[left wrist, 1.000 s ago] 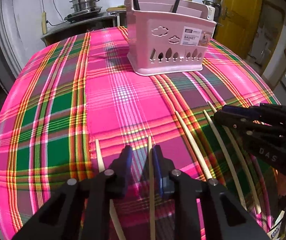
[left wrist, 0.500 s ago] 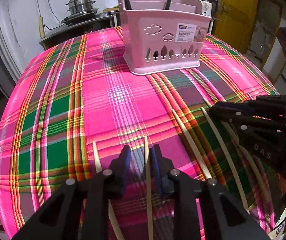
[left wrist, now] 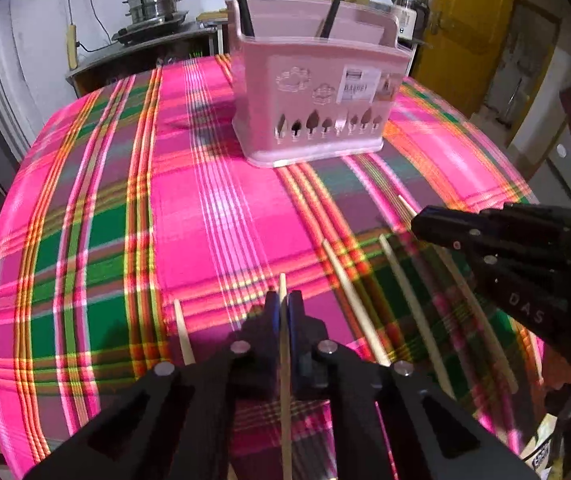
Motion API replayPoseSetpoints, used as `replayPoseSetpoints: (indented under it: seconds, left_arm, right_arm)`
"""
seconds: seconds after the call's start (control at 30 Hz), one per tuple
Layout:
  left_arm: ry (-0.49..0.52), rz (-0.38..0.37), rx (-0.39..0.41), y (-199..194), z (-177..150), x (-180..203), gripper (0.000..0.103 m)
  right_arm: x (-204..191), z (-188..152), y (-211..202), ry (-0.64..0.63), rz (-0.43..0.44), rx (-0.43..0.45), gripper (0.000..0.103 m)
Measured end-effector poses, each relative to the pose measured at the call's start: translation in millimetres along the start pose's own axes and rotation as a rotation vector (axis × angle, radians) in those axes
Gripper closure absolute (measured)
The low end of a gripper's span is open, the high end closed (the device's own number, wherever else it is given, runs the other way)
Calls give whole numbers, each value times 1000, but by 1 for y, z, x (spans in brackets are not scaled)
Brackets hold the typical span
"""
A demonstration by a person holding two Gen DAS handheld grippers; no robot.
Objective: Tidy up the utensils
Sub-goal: 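Lift the light chopsticks and lower them into the pink basket with both tools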
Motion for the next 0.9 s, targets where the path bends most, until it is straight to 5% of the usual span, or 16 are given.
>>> replayPoseSetpoints:
  seconds: [0.6, 0.9]
  left_arm:
    - [-45, -57, 259, -111, 64, -10, 98]
    - [-39, -65, 296, -128, 68, -7, 98]
  right_arm:
    - [3, 53, -96, 22, 50, 242, 98]
    - [-1, 64, -123, 7, 60, 307, 98]
Point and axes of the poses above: each gripper's, at about its wrist camera, not at the fingertips, and y roughly the way its jaws point, x to its right, z to its top, the point moved 10 cm from there along y, roughly the way its jaws point, and after that the axes turned 1 degree about y, right-handed, at the moved point
